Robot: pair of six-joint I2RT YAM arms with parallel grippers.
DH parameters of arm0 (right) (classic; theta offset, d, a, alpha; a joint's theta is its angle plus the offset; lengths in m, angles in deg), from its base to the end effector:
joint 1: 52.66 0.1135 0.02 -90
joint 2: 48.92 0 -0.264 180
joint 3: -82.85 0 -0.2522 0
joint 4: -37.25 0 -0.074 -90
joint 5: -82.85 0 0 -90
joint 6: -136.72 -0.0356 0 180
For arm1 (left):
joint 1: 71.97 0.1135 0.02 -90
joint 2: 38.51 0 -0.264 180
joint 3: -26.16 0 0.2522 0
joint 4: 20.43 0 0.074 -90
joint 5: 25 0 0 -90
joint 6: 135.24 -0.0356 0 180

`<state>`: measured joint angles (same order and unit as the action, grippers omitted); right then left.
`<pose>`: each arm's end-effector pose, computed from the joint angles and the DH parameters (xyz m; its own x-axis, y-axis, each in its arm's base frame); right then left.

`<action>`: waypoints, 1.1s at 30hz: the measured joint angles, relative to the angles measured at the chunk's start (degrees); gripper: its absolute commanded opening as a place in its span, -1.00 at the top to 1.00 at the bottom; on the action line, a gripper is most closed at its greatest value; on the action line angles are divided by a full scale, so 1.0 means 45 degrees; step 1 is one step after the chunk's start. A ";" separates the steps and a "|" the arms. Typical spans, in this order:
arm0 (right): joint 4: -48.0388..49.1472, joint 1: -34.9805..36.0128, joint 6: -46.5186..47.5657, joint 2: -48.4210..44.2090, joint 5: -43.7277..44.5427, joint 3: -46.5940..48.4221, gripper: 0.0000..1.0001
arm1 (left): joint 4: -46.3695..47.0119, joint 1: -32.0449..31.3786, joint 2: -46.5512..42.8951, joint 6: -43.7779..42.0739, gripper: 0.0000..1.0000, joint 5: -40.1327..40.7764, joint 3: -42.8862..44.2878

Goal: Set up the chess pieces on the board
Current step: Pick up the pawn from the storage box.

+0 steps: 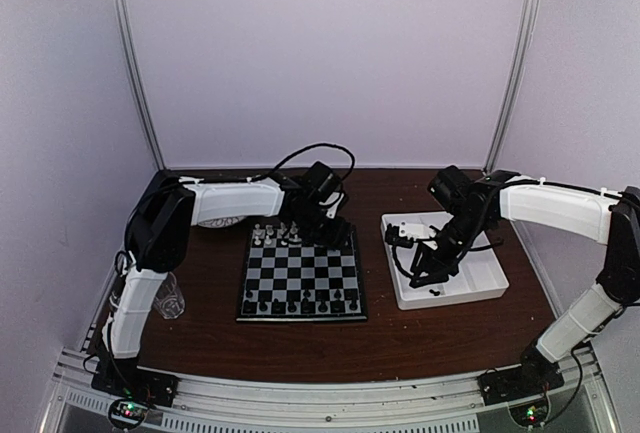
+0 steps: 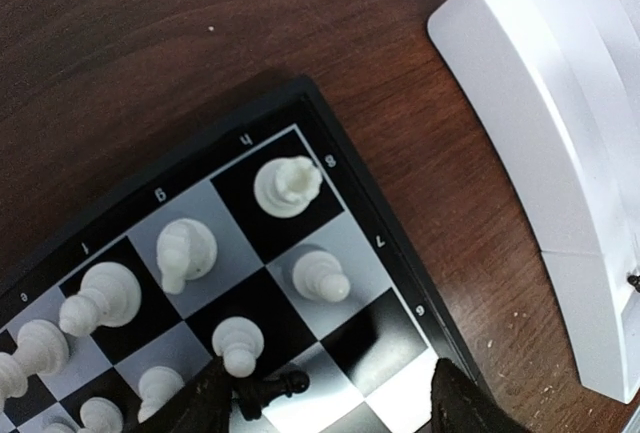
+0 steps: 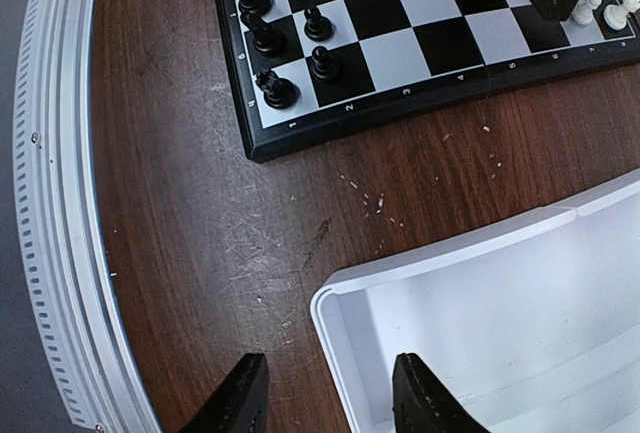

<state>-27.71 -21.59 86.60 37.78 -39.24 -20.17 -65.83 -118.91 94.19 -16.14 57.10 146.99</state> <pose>0.2308 0.1612 0.2340 -0.2765 -0.8008 -0.5313 -0.9575 0.1821 0.2238 0.3412 -0.3723 0.1637 -0.8785 0.2346 -0.4162 0.3974 0.8424 -0.3640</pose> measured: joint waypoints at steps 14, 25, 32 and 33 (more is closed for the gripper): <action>-0.0005 -0.0019 0.0058 0.0000 0.0000 0.0000 0.08 | -0.0029 -0.0457 -0.0257 0.0170 -0.31 -0.0204 -0.0486; -0.0010 -0.0019 0.0058 0.0000 0.0000 0.0000 0.09 | -0.0228 -0.0510 -0.0588 0.0078 -0.26 -0.0500 -0.0928; -0.0029 -0.0019 0.0058 0.0000 0.0000 0.0000 0.09 | -0.0743 -0.0505 -0.0845 -0.0777 -0.29 -0.0568 -0.1151; -0.0029 -0.0019 0.0058 0.0000 0.0000 0.0000 0.09 | -0.0777 -0.0495 -0.0845 -0.0967 -0.28 -0.0612 -0.1151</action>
<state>-27.84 -21.68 86.86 37.78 -39.24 -20.17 -69.33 -121.14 90.39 -20.49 54.35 141.81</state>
